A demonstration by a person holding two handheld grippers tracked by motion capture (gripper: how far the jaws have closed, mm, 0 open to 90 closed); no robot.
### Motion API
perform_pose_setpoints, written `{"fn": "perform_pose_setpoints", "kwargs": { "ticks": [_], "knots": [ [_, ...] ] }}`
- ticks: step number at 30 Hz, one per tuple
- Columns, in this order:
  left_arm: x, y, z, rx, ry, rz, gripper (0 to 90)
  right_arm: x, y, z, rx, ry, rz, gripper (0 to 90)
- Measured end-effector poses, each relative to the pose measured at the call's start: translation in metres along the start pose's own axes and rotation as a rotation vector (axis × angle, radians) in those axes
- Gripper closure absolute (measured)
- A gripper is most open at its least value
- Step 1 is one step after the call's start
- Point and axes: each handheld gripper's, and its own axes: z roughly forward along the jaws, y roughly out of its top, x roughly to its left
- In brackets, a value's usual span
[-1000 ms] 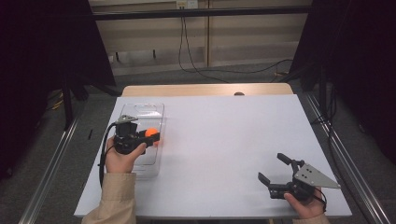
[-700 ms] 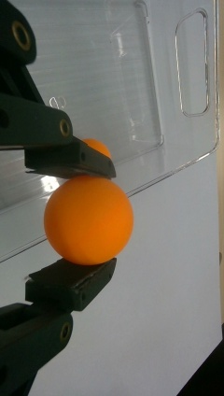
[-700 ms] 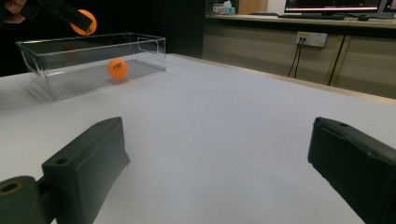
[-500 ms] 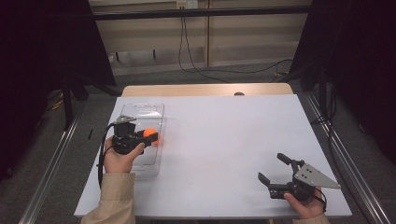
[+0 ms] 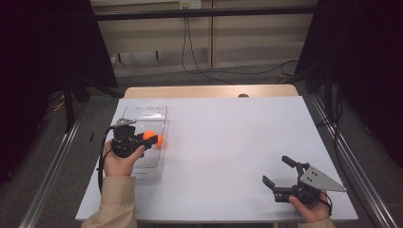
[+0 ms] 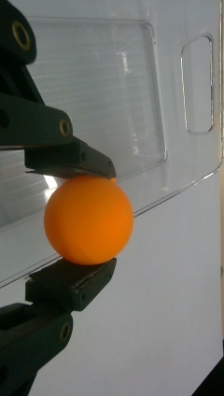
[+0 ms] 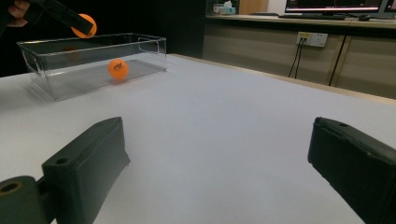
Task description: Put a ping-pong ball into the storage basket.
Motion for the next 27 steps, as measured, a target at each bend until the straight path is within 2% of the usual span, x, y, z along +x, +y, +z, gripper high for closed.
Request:
{"fn": "perform_pose_setpoints", "kwargs": {
  "ticks": [10, 27],
  "knots": [
    [0.0065, -0.0025, -0.0003, 0.000, 0.021, -0.010, 50.8, 0.0002, -0.0001, 0.0002, 0.001, 0.003, 0.002, 3.7],
    [0.0098, -0.0044, 0.0023, 0.003, 0.057, 0.002, 50.8, 0.0002, -0.0004, -0.0006, 0.002, 0.001, 0.005, 3.8]
  ]
}}
